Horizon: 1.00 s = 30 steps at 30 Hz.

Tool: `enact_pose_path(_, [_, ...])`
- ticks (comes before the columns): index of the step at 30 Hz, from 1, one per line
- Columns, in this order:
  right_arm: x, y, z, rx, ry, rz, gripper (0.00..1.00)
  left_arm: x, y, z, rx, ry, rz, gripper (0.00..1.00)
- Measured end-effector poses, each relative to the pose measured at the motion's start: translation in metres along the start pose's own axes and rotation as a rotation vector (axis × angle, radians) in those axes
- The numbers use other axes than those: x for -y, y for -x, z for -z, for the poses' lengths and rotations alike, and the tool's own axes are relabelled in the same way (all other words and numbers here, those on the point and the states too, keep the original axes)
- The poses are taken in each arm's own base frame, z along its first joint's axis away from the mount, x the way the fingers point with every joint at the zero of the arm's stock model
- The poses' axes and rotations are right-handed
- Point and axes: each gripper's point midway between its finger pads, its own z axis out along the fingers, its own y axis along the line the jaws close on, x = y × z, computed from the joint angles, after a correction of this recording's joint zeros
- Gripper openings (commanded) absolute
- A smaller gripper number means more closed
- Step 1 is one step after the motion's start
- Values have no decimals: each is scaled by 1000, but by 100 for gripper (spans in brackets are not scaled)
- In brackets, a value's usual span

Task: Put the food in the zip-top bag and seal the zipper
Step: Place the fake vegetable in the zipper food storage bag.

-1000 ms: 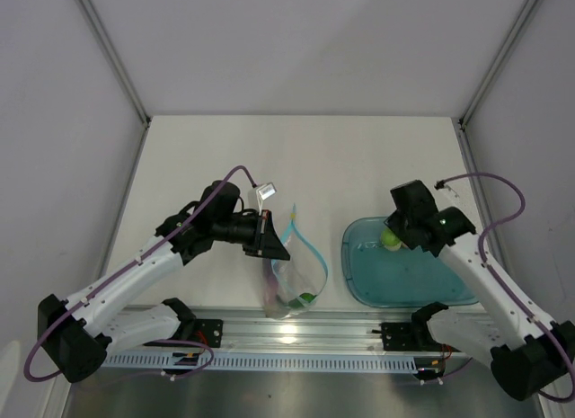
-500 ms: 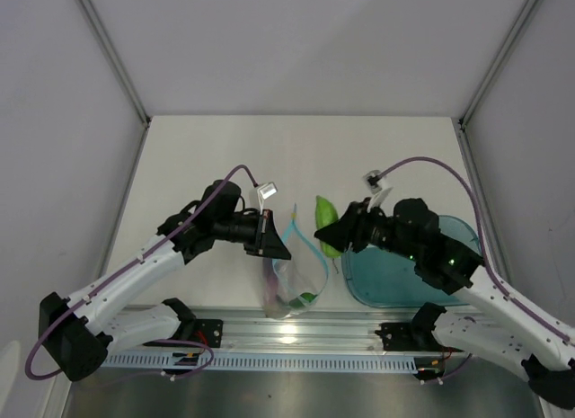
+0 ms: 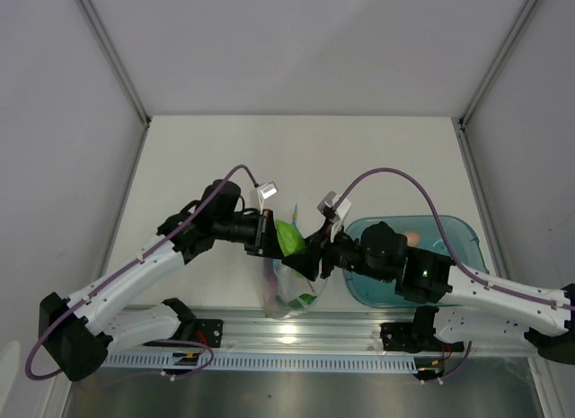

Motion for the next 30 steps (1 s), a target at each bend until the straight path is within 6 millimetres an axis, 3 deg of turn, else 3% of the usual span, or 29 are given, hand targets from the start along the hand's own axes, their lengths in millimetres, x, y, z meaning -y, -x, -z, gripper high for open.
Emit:
enact_pose_path(5, [14,-15,-2,22,-46,1,0,8,1,1,-3,-36,10,1])
enact_pose_path(8, [19,-19,-5,30,-65,2,8,15,1,2,-6,-64,14,0])
enact_pose_path(11, [19,-16,-6,51,-68,1,25,21,1,4,-6,-88,23,1])
enact_pose_path(12, [18,-15,-6,61,-66,0,35,24,1,5,-6,-101,23,1])
enact_pose_path(13, [18,-14,-7,67,-65,0,40,27,2,6,-4,-112,22,1])
enact_pose_path(17, [18,-12,-7,84,-75,-2,51,30,4,7,6,-123,21,1])
enact_pose_path(19, [18,-11,-7,89,-79,-3,63,31,5,7,8,-124,25,0])
enact_pose_path(21, [18,-11,-6,93,-85,0,67,32,5,7,8,-130,29,1])
enact_pose_path(23, [18,-9,-4,103,-91,1,81,34,5,8,5,-138,30,1])
enact_pose_path(30, [20,-1,6,133,-111,0,90,35,5,7,5,-147,28,1])
